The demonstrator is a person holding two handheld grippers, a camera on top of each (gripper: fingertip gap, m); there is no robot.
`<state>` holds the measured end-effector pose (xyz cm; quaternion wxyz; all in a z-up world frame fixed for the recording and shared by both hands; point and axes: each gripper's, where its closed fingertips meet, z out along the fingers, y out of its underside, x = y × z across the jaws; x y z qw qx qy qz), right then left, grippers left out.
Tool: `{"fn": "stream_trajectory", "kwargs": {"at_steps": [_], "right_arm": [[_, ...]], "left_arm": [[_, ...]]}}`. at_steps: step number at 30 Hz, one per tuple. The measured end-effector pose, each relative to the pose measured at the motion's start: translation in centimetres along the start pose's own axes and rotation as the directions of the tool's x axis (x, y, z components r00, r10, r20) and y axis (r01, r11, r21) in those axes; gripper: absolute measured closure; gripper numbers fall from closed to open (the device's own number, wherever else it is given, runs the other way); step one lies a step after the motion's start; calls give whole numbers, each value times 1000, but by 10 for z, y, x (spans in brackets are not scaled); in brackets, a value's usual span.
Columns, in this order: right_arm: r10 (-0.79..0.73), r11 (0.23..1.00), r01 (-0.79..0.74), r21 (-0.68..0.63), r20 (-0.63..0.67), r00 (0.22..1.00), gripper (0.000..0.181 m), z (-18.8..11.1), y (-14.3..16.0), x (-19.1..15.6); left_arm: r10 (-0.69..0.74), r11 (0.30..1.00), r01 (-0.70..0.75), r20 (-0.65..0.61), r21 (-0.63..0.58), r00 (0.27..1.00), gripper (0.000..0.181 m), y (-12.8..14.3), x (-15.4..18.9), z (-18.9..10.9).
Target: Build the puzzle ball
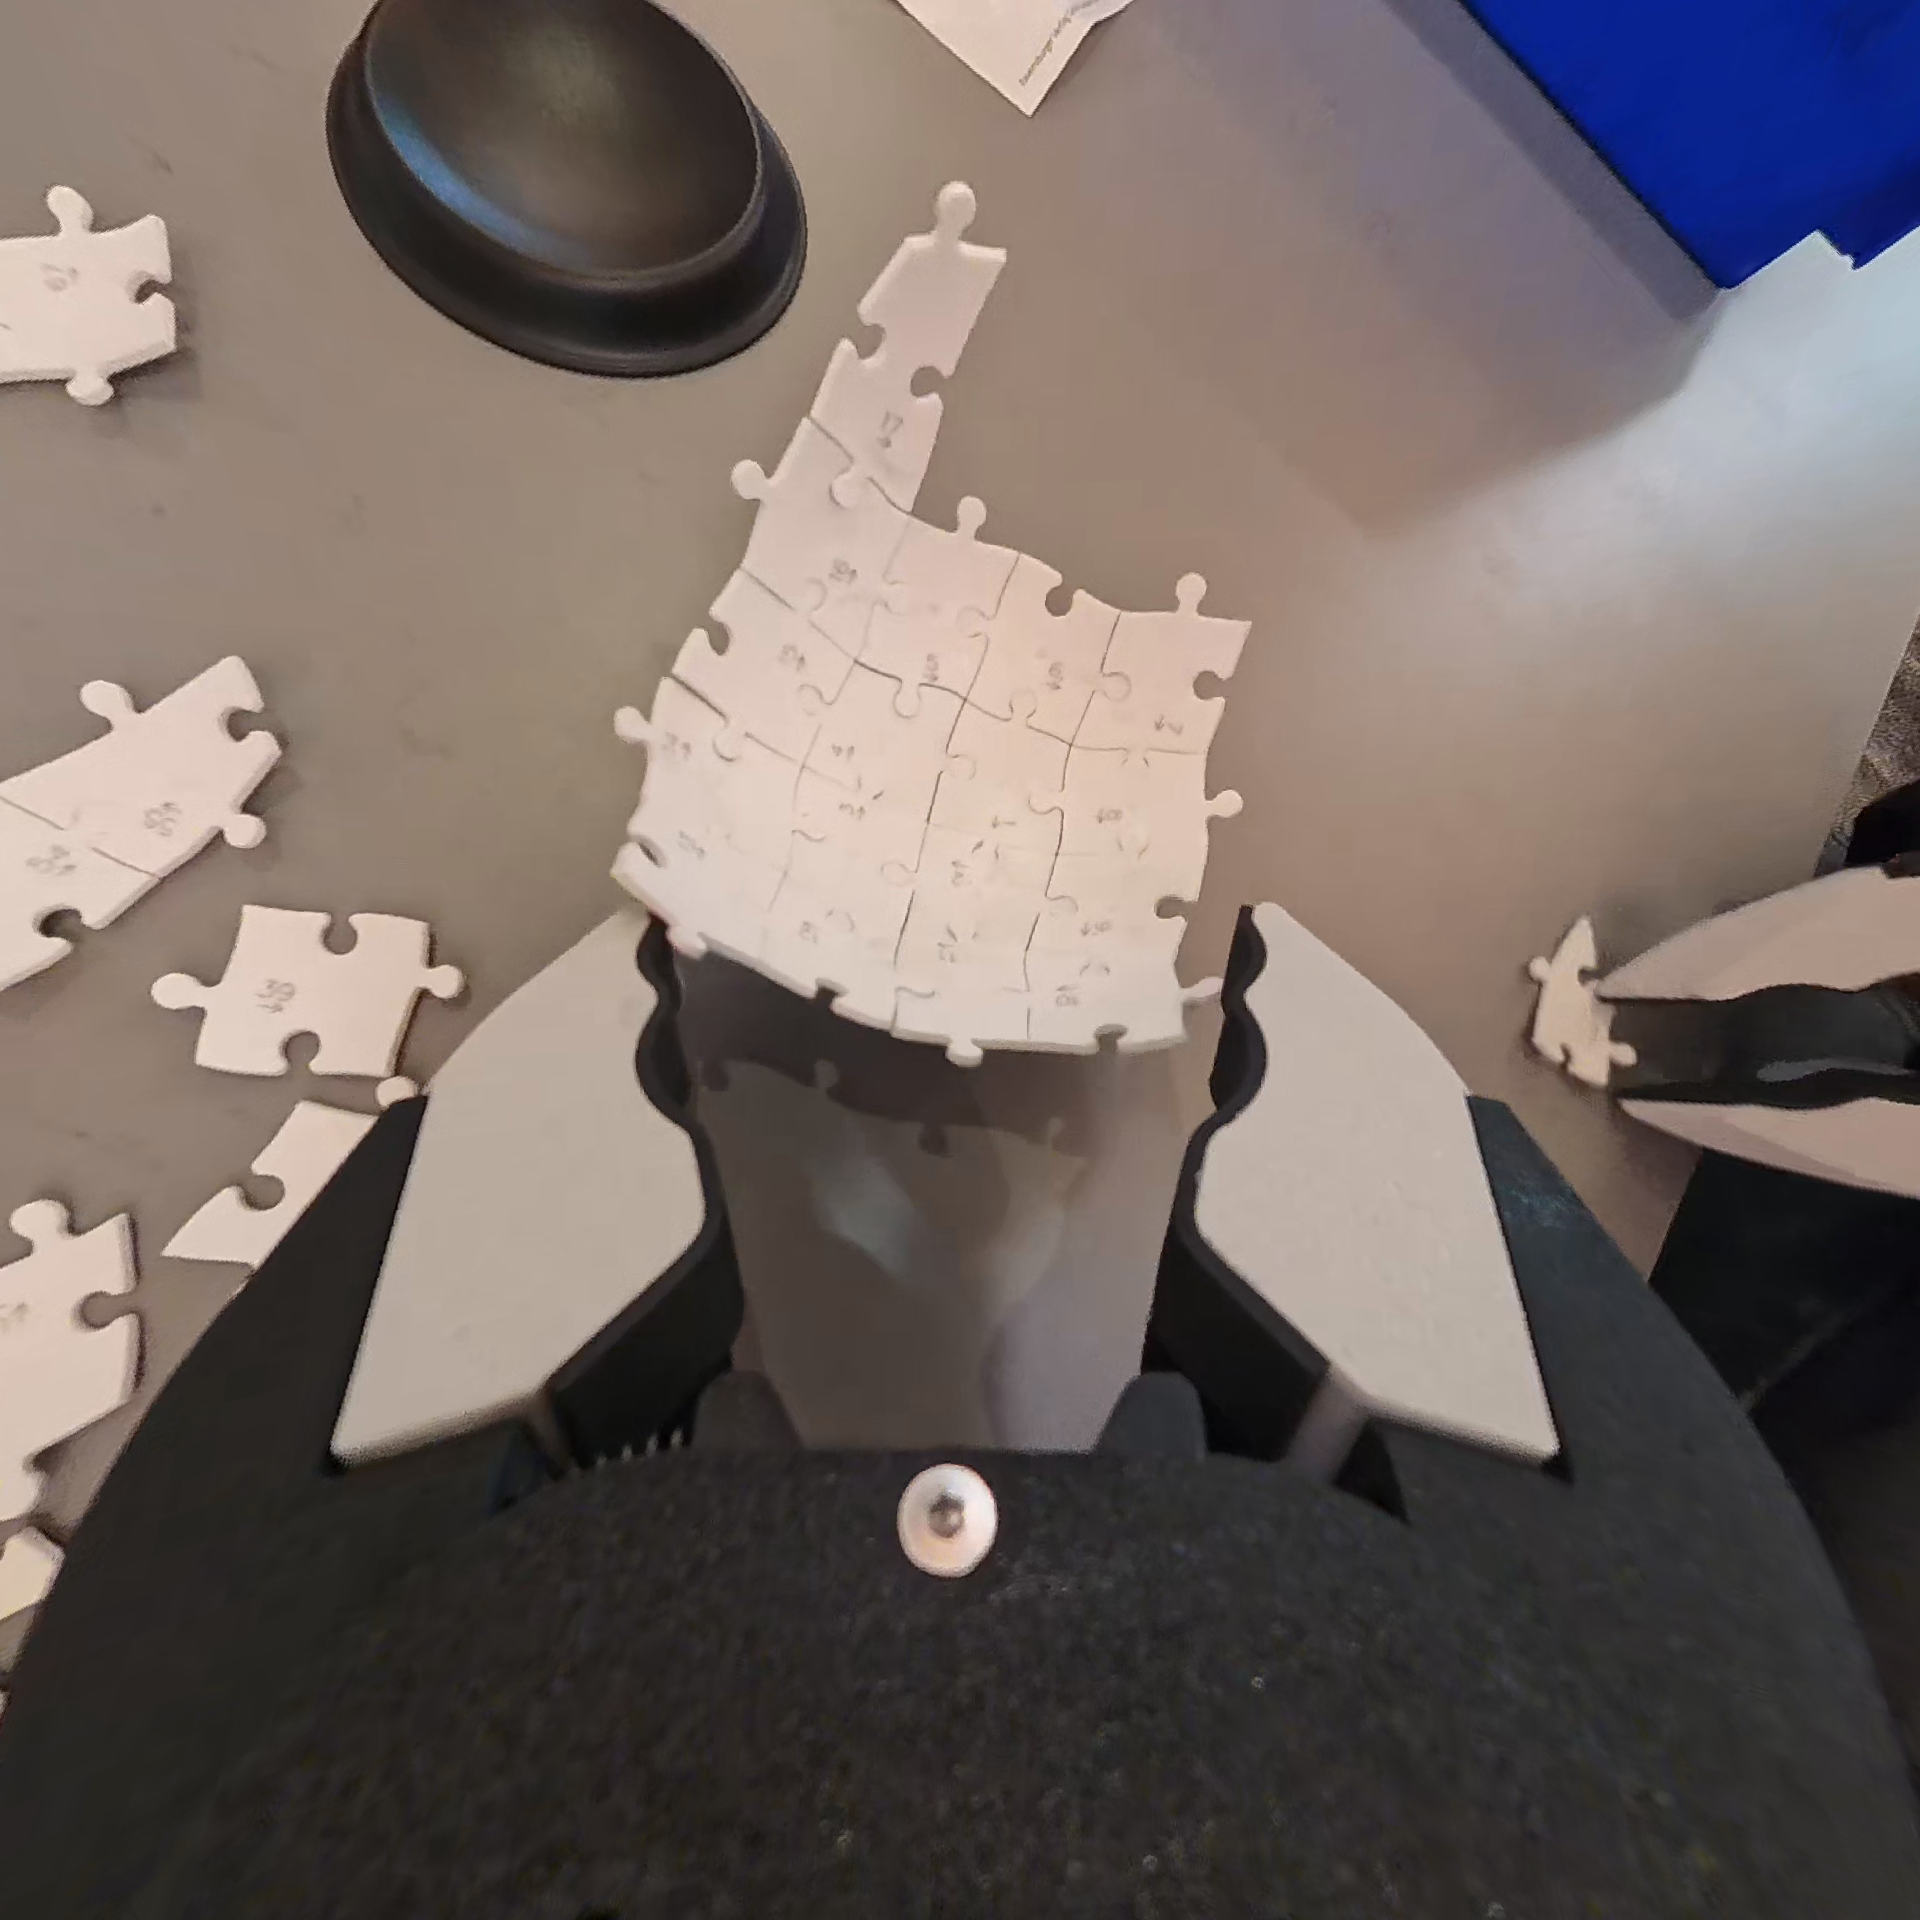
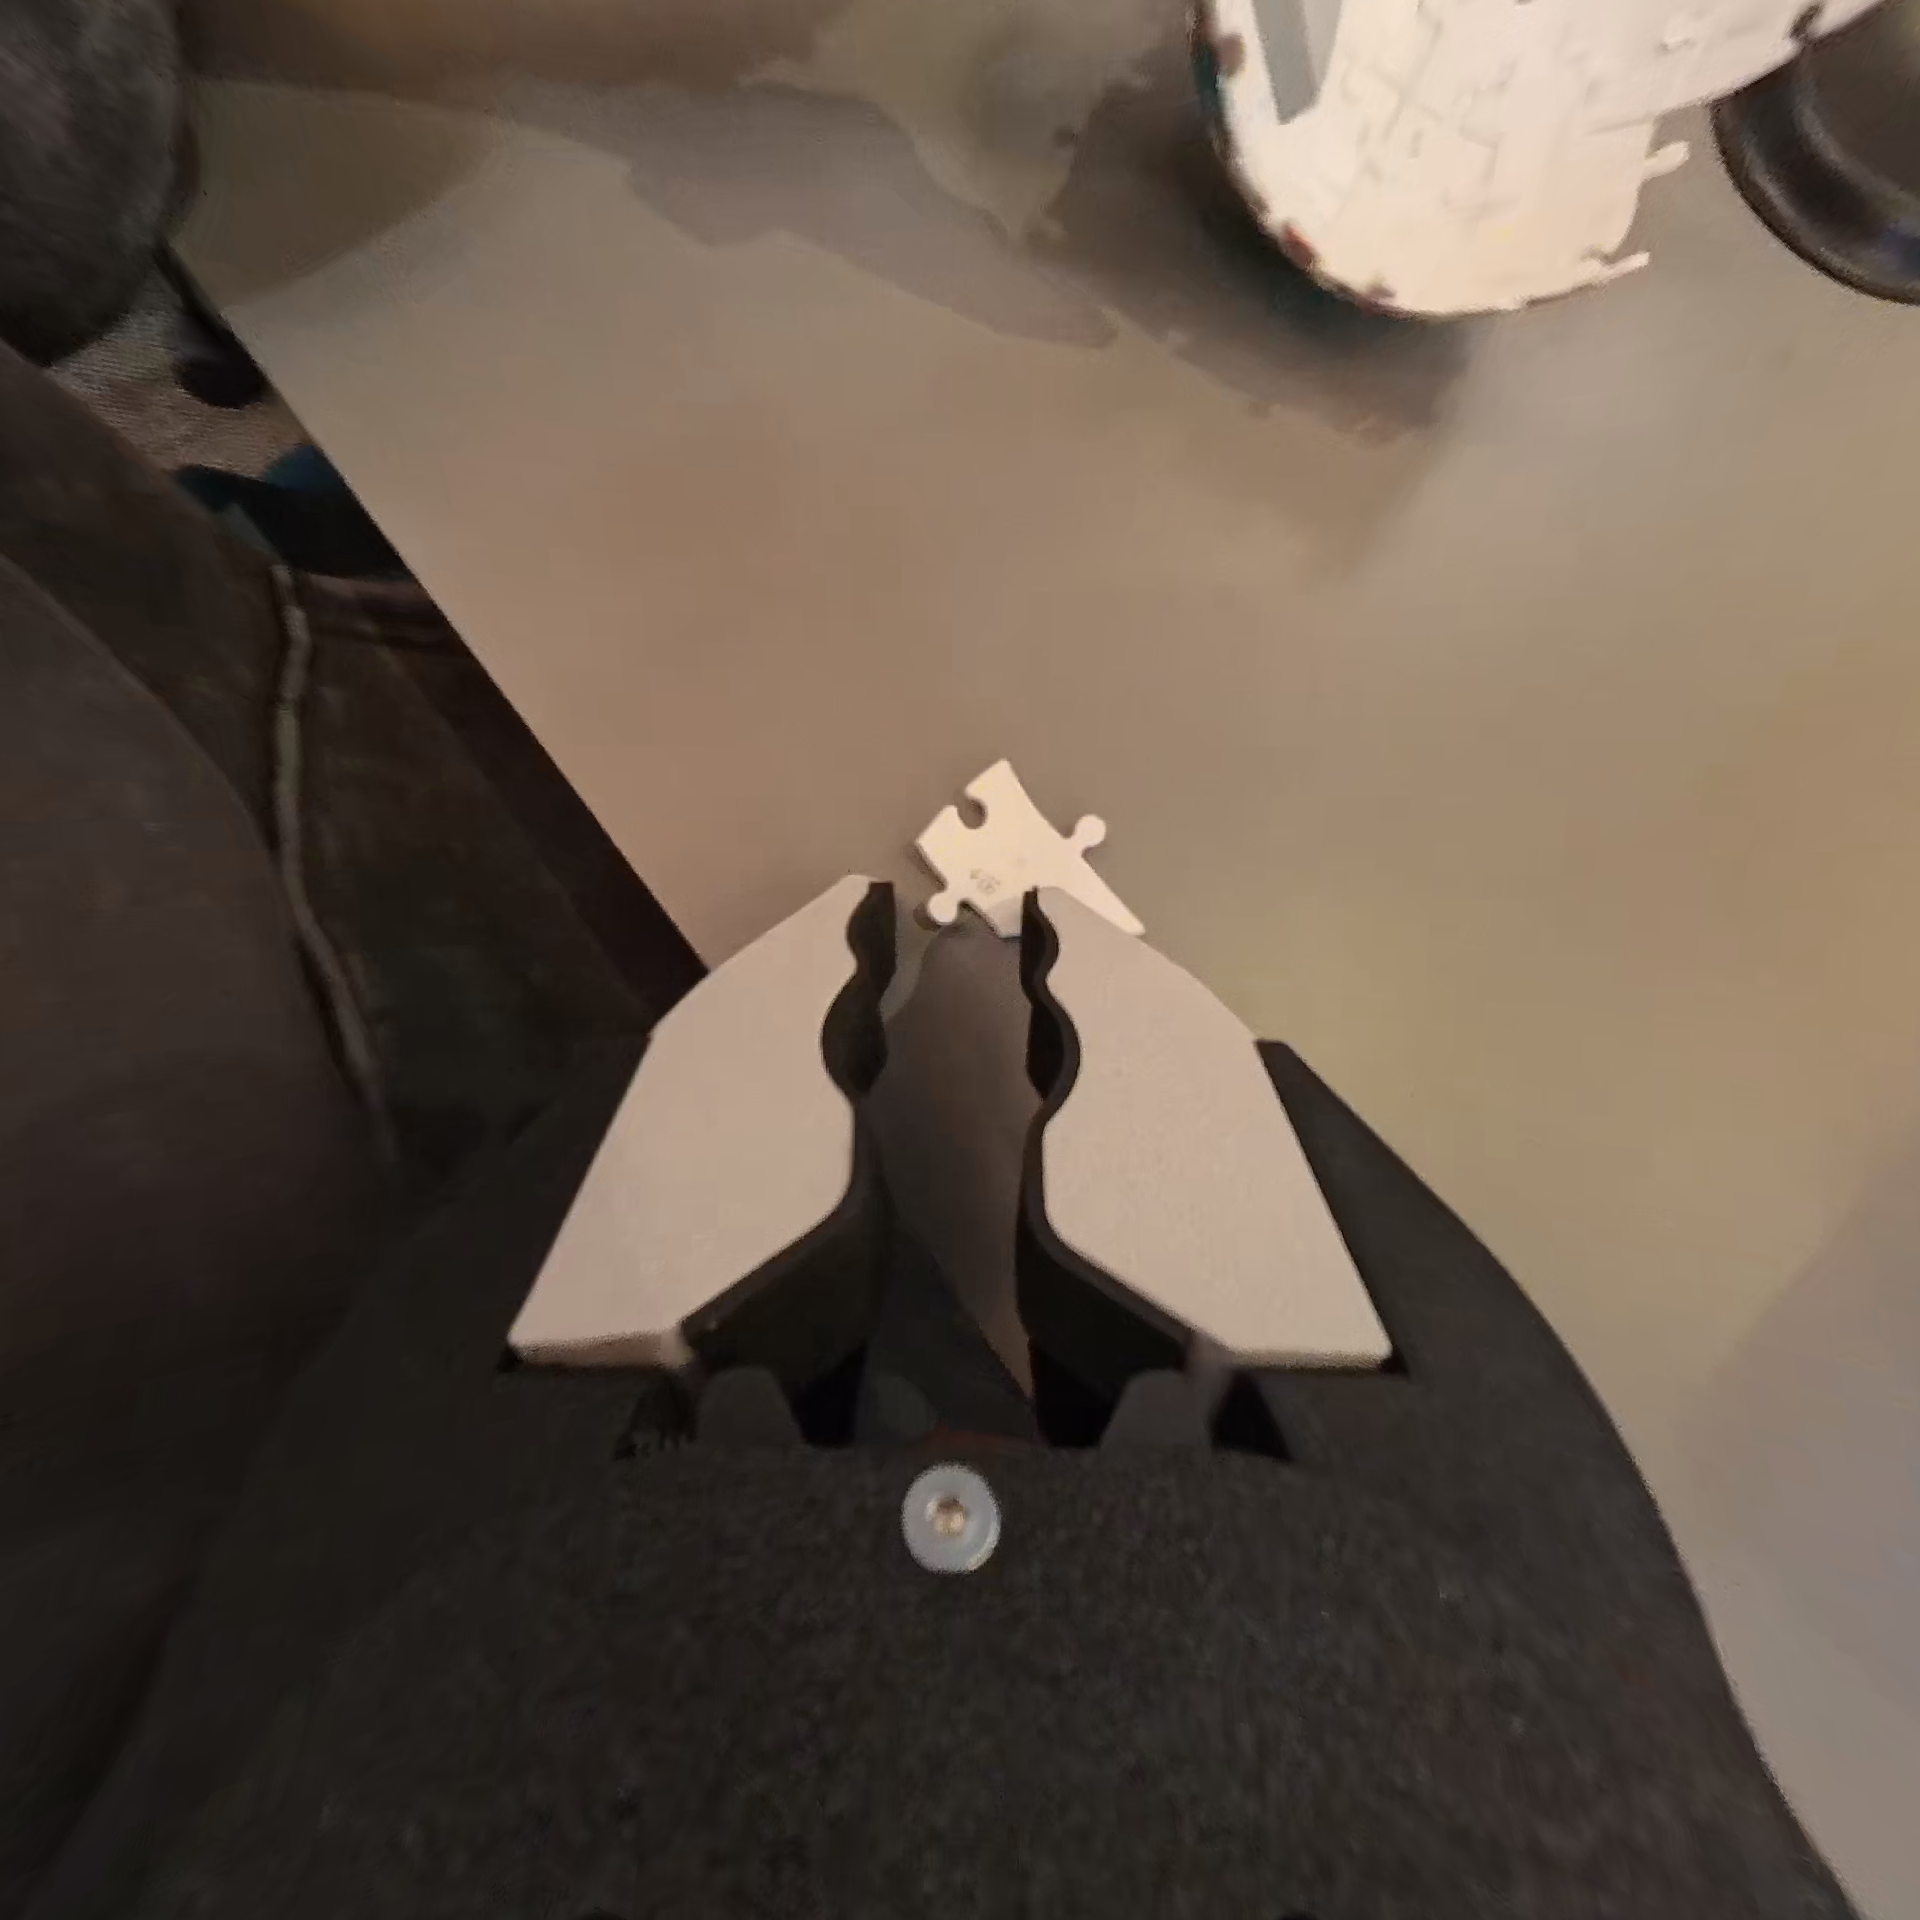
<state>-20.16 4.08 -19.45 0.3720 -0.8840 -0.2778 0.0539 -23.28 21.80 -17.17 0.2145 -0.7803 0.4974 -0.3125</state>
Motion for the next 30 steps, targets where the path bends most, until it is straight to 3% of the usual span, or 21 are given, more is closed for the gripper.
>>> {"fn": "stream_trajectory", "kwargs": {"at_steps": [11, 23, 30], "right_arm": [[76, 997, -76, -14, -16, 997, 152, -2, 7, 17], [61, 998, -61, -11, -14, 998, 164, 0, 5, 19], [91, 996, -92, -17, -78, 993, 165, 1, 6, 33]], "left_arm": [[7, 1000, -7, 2, -3, 1000, 82, 1, -1, -1], [-17, 1000, 17, -3, 5, 1000, 90, 2, -5, -8], [-66, 998, 67, -81, 16, 995, 122, 7, 5, -10]]}}
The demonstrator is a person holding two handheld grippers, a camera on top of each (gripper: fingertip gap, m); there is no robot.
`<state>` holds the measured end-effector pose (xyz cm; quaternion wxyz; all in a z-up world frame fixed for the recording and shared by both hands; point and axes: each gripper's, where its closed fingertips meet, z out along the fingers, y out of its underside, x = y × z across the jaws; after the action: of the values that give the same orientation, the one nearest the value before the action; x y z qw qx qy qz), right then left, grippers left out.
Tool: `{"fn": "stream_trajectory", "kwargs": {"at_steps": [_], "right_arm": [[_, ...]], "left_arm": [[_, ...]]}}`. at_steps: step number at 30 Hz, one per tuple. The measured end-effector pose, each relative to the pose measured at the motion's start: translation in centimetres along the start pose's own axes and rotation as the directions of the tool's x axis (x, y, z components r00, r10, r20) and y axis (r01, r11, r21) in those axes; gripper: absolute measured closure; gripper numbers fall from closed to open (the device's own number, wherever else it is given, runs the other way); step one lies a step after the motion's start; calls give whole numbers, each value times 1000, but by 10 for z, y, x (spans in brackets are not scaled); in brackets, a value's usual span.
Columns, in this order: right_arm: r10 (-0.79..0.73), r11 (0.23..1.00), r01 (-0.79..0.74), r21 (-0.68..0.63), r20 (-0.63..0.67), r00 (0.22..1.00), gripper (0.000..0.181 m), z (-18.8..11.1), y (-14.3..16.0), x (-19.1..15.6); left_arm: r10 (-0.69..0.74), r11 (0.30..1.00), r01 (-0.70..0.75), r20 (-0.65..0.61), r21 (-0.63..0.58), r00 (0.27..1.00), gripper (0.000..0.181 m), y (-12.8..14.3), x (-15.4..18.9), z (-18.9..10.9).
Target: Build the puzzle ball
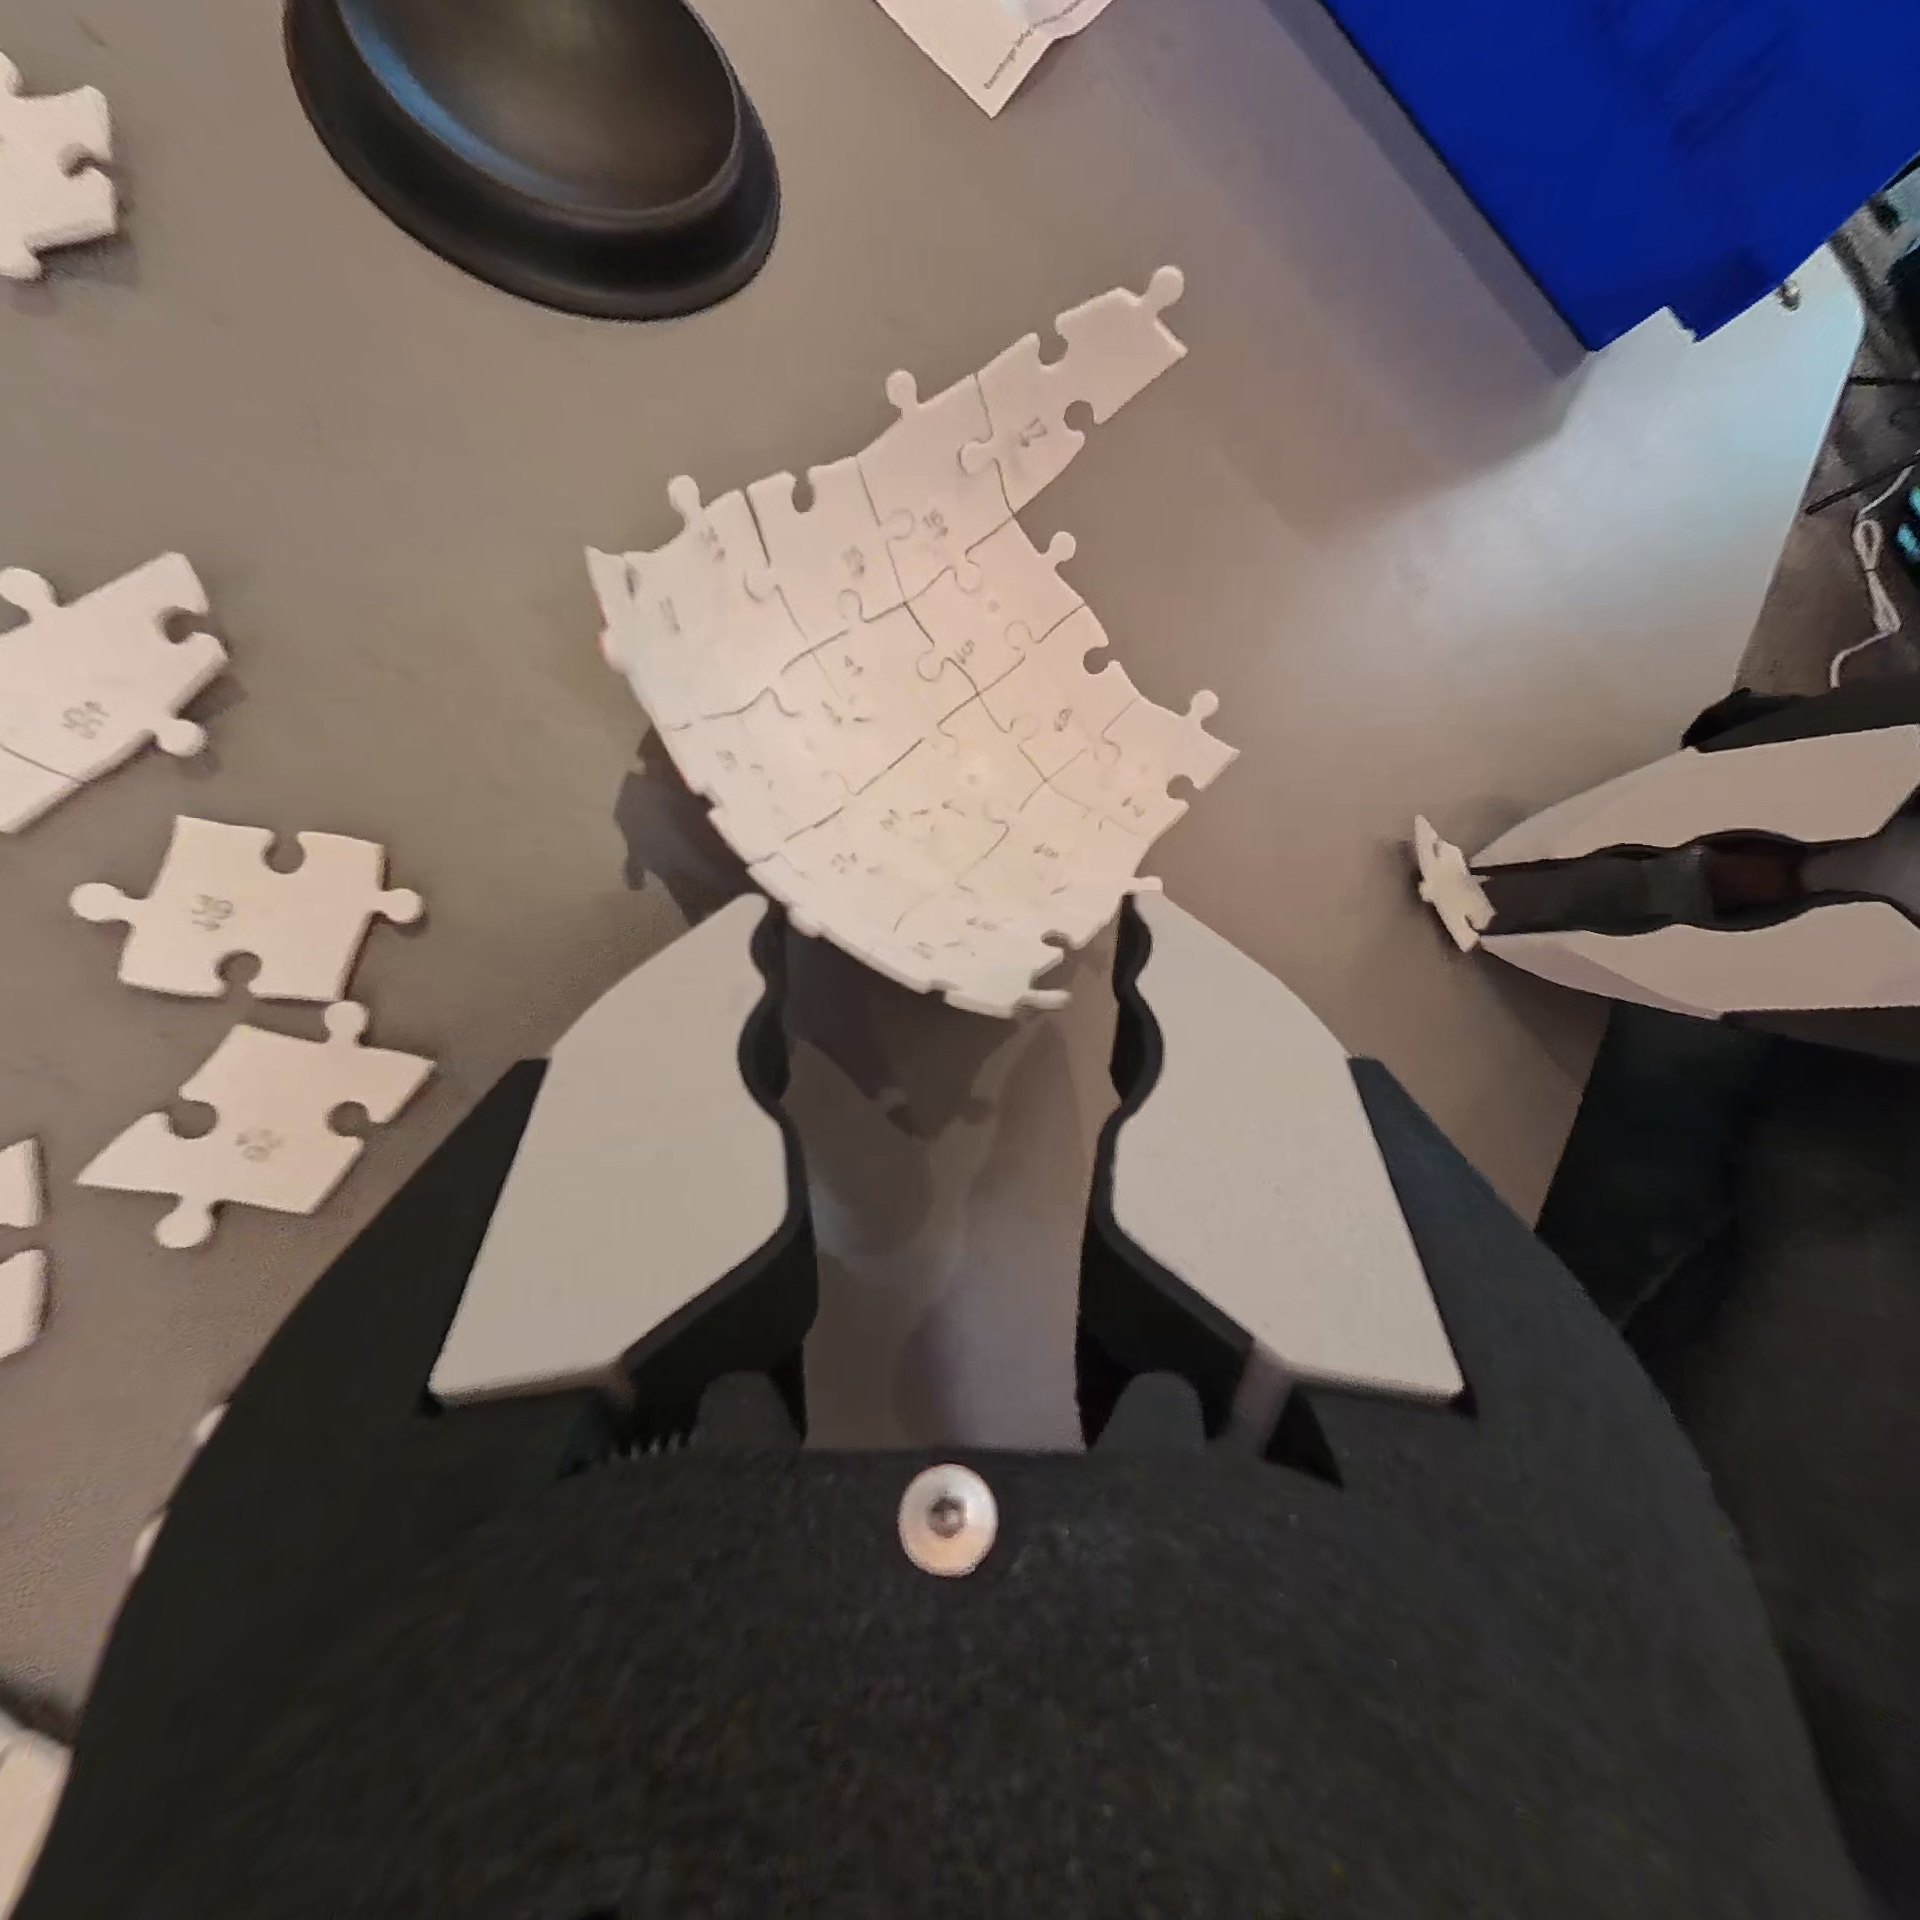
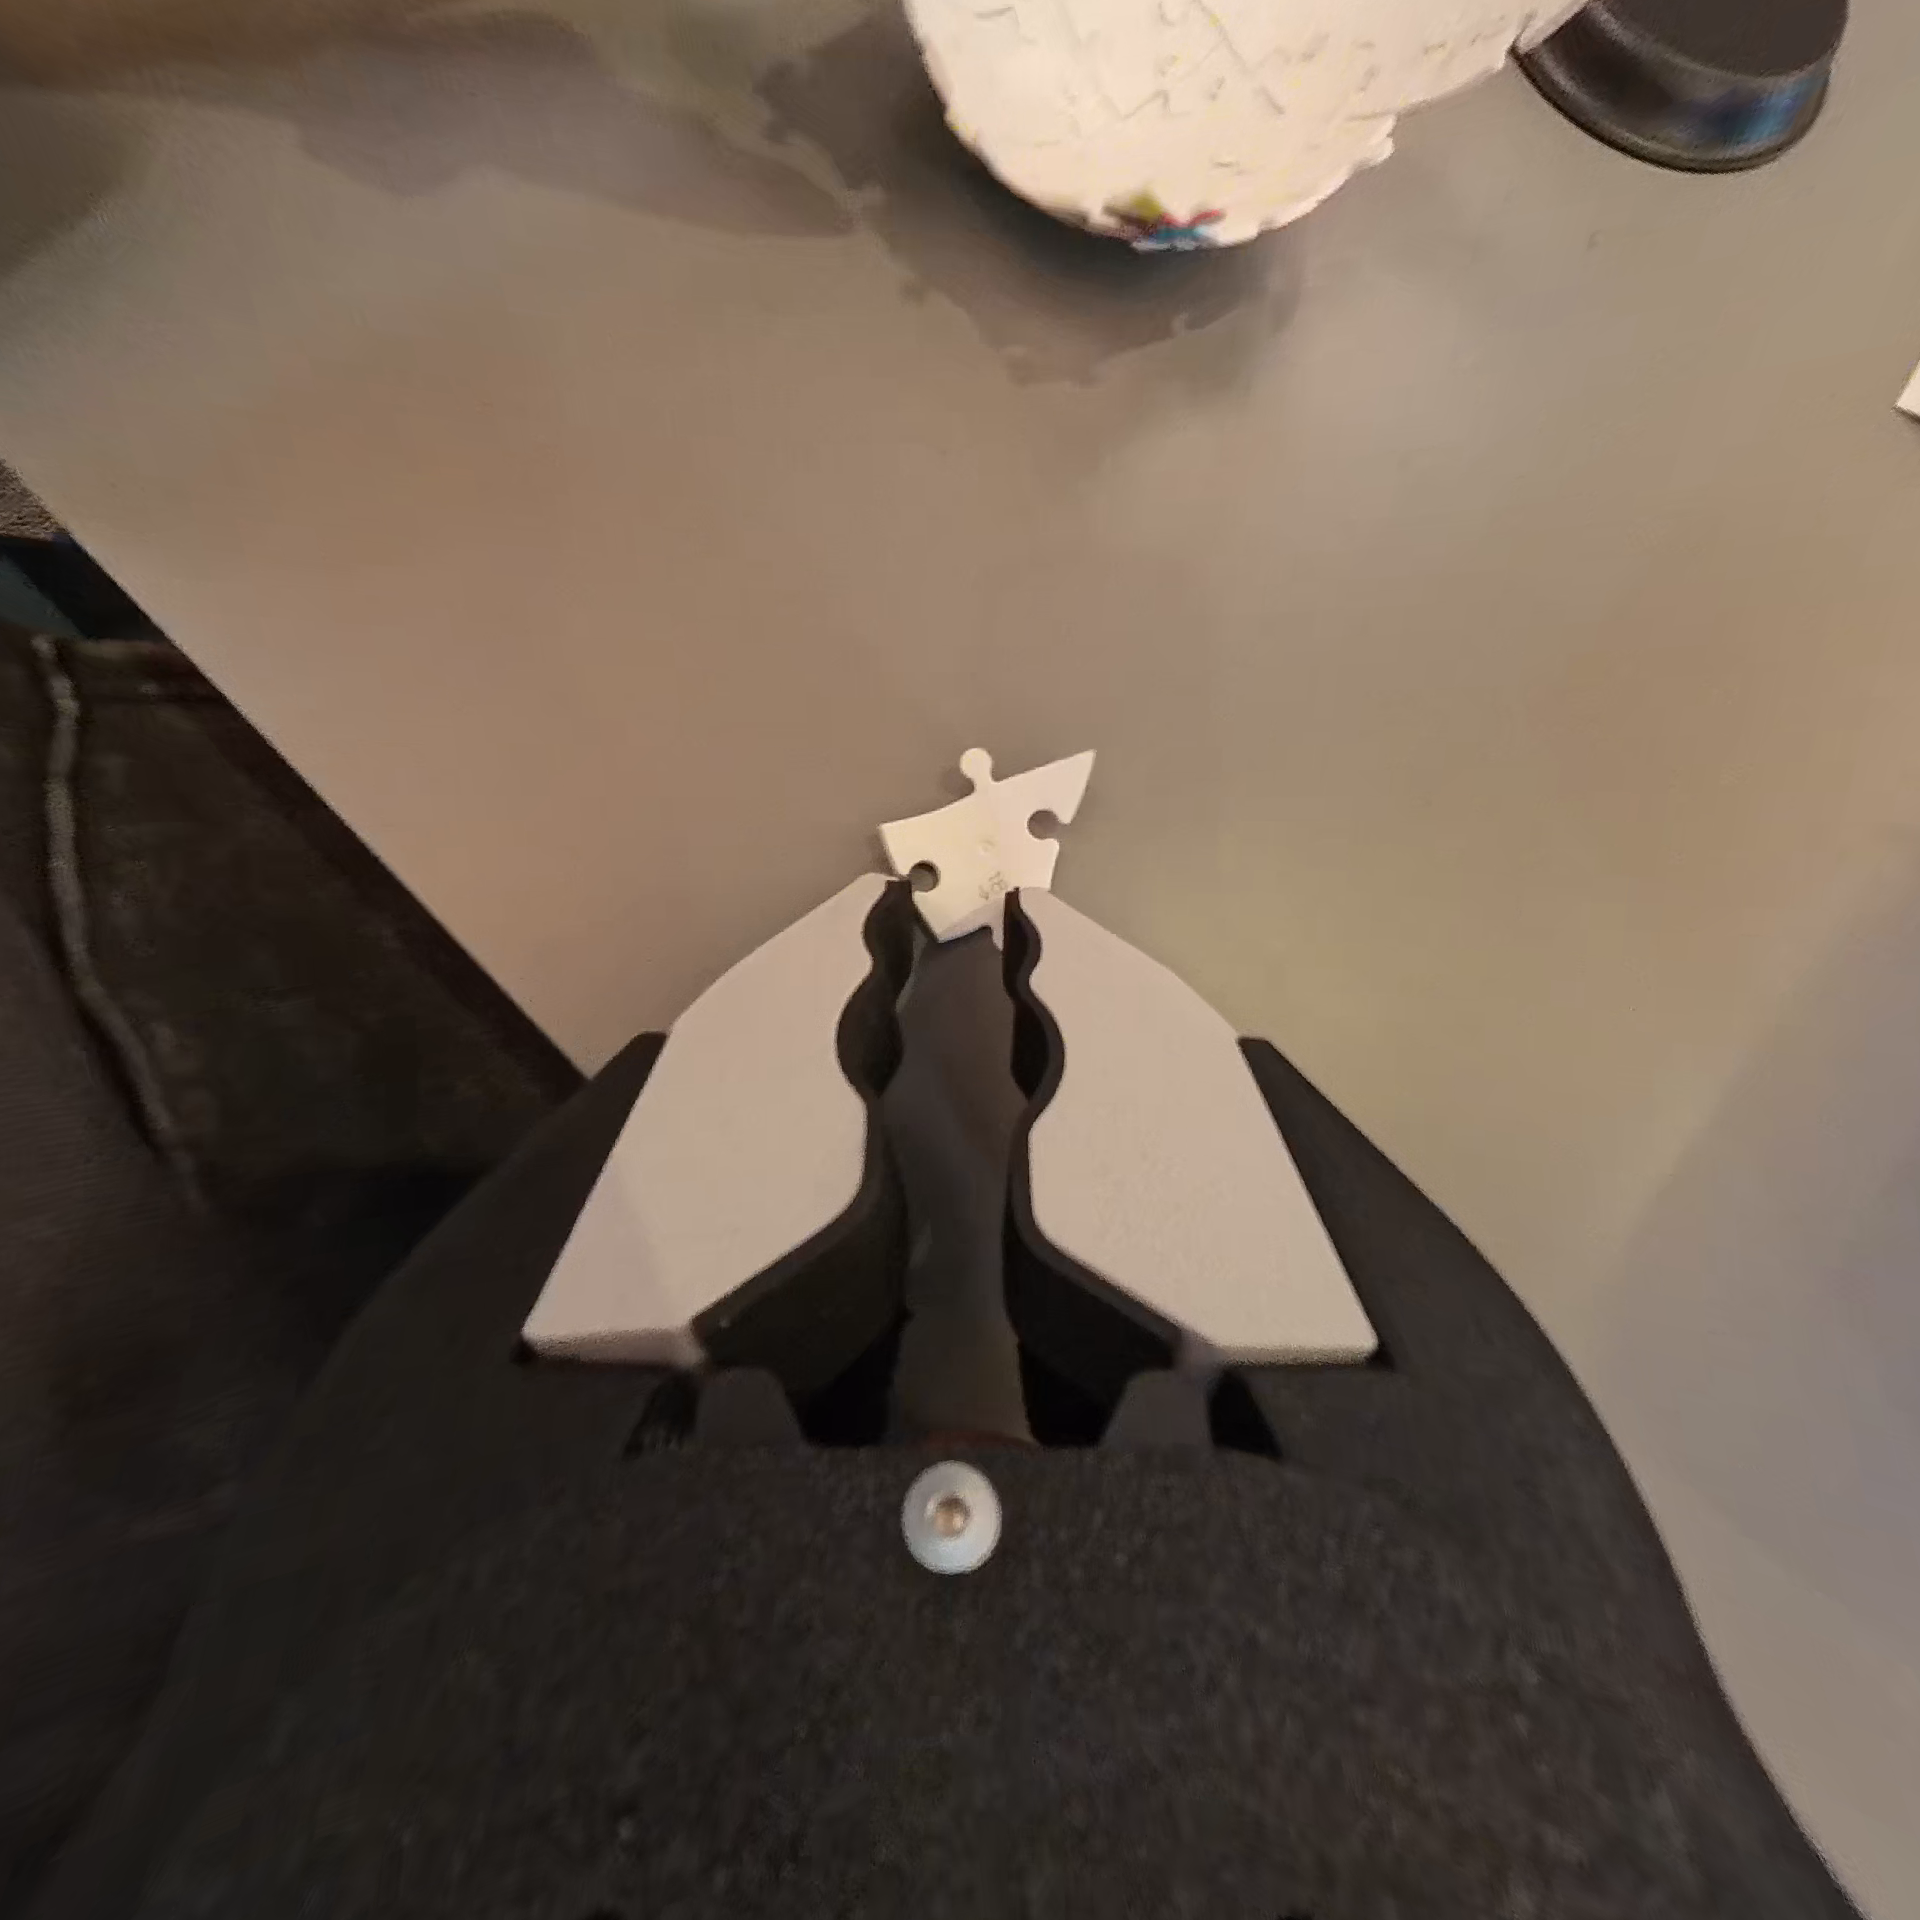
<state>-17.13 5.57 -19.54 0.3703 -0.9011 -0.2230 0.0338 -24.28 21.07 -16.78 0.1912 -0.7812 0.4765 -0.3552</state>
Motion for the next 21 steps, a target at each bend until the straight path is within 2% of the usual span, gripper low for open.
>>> {"fn": "stream_trajectory", "kwargs": {"at_steps": [3, 11, 15, 19, 21], "right_arm": [[8, 1000, -8, -3, -17, 1000, 165, 2, -2, 7], [45, 998, -41, 49, -74, 996, 166, -6, -21, 36], [71, 991, -63, 116, -69, 995, 166, -4, -64, 62], [20, 994, -10, 112, -84, 996, 166, 16, -109, 84], [-1, 997, 3, 76, -36, 999, 166, 33, -125, 86]], "left_arm": [[-15, 1000, 15, 9, 7, 1000, 130, 1, 1, 0], [-3, 1000, 2, 9, 24, 1000, 126, 6, 18, 4], [27, 999, -27, -6, 30, 1000, 125, 3, 32, 9], [48, 999, -48, -10, 12, 999, 122, 4, 38, 16], [55, 998, -54, -9, 10, 998, 120, 4, 40, 18]]}}
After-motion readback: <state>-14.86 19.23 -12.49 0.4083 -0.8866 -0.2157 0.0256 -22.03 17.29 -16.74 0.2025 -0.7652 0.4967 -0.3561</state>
